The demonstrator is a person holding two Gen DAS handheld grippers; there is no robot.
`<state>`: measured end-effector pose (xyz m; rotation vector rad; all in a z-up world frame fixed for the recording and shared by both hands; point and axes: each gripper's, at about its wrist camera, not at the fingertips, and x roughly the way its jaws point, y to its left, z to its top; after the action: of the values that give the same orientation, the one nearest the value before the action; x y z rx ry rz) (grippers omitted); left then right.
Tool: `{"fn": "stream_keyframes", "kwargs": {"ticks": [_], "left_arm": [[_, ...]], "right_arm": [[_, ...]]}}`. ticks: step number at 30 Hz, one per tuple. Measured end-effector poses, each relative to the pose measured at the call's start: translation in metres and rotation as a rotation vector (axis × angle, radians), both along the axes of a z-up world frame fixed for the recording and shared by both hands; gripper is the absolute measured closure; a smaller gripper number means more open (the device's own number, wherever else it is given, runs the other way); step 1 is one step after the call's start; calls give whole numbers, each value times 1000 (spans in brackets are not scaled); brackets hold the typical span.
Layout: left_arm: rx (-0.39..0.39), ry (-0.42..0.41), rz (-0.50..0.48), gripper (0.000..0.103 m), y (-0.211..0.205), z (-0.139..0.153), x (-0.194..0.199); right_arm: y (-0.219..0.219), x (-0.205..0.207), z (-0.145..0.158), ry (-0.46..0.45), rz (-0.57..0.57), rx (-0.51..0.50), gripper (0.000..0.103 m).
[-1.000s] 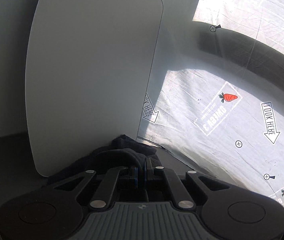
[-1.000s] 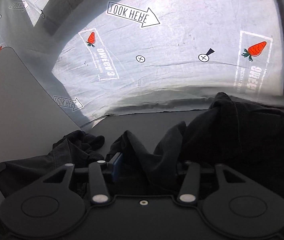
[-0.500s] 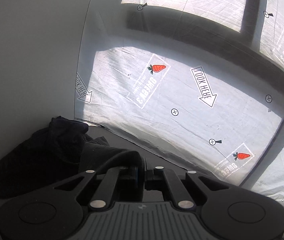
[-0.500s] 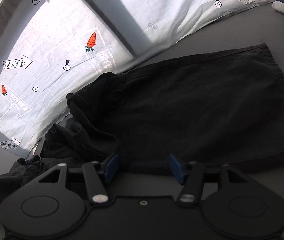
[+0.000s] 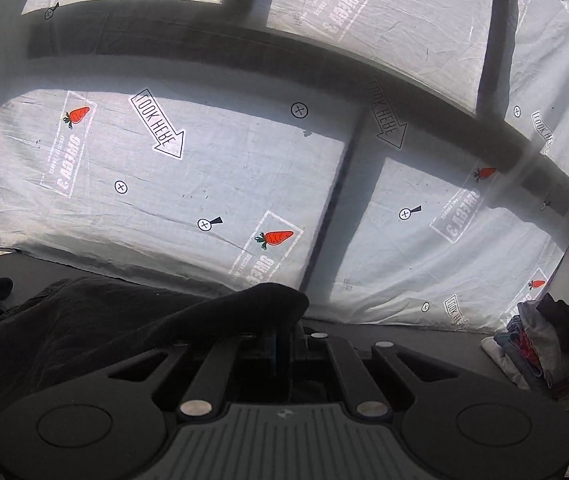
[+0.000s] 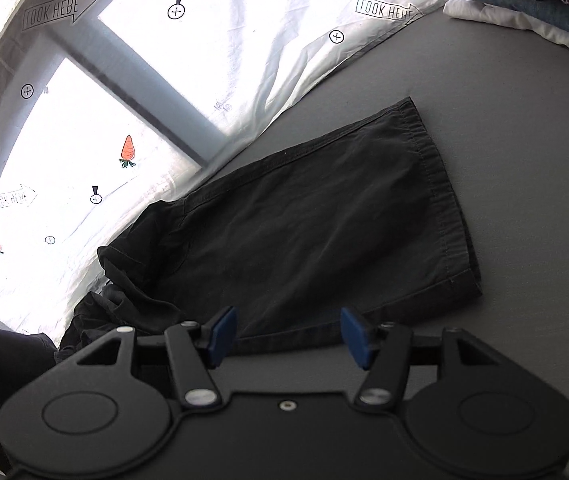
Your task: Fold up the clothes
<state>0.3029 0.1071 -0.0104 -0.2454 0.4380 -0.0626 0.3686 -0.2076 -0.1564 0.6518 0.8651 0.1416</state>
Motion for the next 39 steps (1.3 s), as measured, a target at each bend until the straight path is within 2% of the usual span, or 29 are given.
{"fn": "stream_keyframes", "kwargs": {"ticks": [5, 7, 10, 13, 15, 22, 26, 30, 34, 36, 39], "left_arm": [[-70, 125, -109, 98, -36, -34, 12], [-81, 205, -129, 98, -49, -60, 19], [-94, 358, -101, 98, -61, -106, 30], [-49, 512, -55, 97, -70, -147, 33], [-12, 556, -47, 96, -75, -156, 27], [-73, 468, -74, 73, -66, -115, -8], [-85, 356, -94, 57, -56, -81, -38], [-172, 290, -48, 53, -27, -65, -61], [-260, 305, -8, 53, -3, -74, -70], [-325, 289, -9, 53, 7, -74, -75], [-377, 282, -16, 53, 16, -72, -70]], "right_arm": [[-12, -4, 1, 1, 26, -11, 44], [-18, -6, 2, 4, 39, -19, 44], [-28, -8, 0, 16, 55, -29, 44], [-39, -8, 0, 27, 74, -48, 44], [-42, -8, 2, 24, 94, -71, 44], [-24, -2, 1, 16, 181, -89, 43], [8, -4, 3, -2, 260, -102, 42], [38, -9, 7, -24, 328, -95, 42], [65, -19, 8, -42, 401, -46, 42], [79, -29, 9, -62, 458, -60, 42], [99, -46, 9, -86, 528, -80, 42]]}}
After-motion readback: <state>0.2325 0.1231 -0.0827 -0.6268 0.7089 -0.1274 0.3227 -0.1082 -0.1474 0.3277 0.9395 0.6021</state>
